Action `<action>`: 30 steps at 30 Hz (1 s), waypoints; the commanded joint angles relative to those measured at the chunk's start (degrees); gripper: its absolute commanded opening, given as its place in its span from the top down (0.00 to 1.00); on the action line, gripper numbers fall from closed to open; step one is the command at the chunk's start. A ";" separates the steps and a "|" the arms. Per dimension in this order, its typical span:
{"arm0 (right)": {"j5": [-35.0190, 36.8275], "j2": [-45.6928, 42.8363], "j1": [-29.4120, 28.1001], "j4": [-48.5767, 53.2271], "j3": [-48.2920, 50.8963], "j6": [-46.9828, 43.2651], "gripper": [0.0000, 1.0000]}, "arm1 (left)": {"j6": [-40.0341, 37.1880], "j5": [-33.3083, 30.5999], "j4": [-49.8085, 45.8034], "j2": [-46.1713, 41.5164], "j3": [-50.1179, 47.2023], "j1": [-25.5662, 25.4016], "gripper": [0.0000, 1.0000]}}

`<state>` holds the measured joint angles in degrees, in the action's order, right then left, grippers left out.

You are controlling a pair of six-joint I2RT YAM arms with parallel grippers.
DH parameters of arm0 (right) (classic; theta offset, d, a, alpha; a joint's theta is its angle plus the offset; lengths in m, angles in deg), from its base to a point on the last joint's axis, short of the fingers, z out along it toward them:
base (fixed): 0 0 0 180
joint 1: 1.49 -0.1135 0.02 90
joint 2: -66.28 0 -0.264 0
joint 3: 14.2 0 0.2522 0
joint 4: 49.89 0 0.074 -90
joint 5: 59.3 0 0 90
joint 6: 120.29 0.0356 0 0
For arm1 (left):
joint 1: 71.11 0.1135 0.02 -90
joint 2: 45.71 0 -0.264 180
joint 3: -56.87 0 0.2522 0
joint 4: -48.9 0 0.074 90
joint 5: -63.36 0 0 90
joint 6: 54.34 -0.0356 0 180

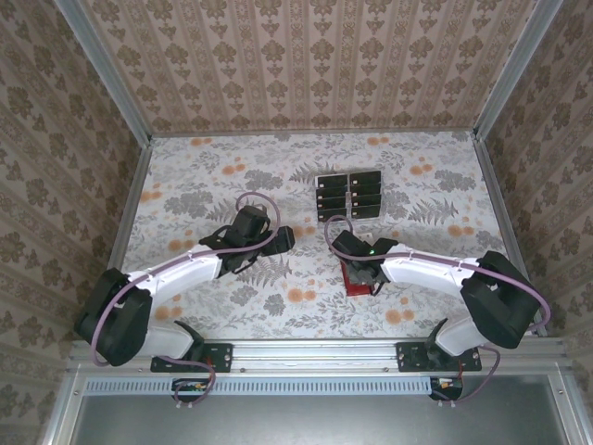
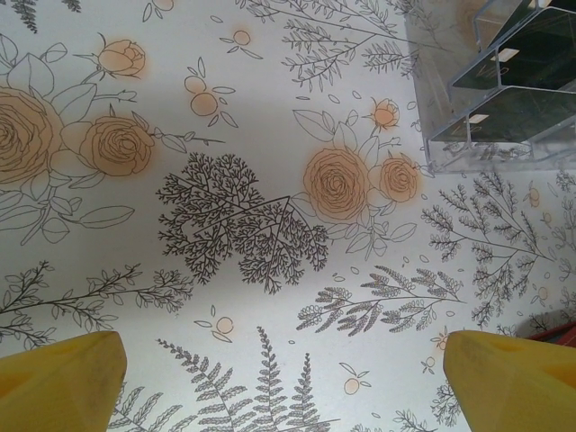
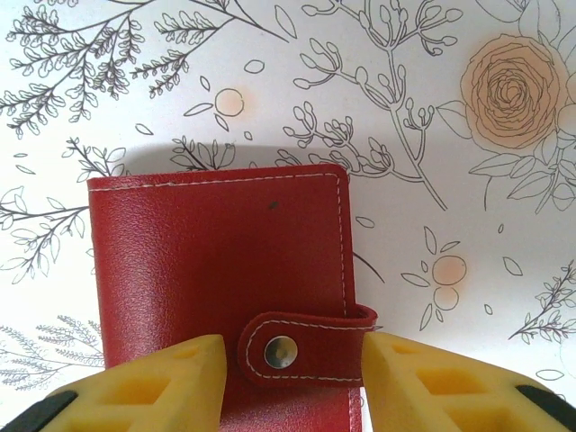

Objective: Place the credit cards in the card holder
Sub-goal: Pick up the card holder from the bottom-center of the table.

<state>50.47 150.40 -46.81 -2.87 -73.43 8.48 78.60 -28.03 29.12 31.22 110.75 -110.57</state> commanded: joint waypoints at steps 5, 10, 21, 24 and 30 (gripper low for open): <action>1.97 1.68 -0.29 0.14 -1.11 -0.70 0.54 | 0.10 -0.80 0.59 0.42 -0.08 -0.35 0.00; 2.55 2.02 -0.19 0.15 -0.52 -0.62 0.54 | -0.01 -0.66 0.64 0.57 -0.05 -0.28 0.00; 2.65 1.45 0.58 0.15 1.22 -0.43 0.78 | -0.22 -0.94 0.48 0.40 0.07 -0.31 0.00; 2.05 1.55 0.58 -0.02 1.36 -0.86 0.89 | -0.41 -0.94 0.41 0.33 0.22 -0.29 0.00; 1.54 0.04 0.64 0.36 1.27 -1.56 1.00 | -0.75 -0.98 0.14 -0.02 0.13 -0.35 0.00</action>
<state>51.52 151.84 -46.48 -3.53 -72.86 7.43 78.58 -28.18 29.19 31.22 110.75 -110.57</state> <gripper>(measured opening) 0.069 0.997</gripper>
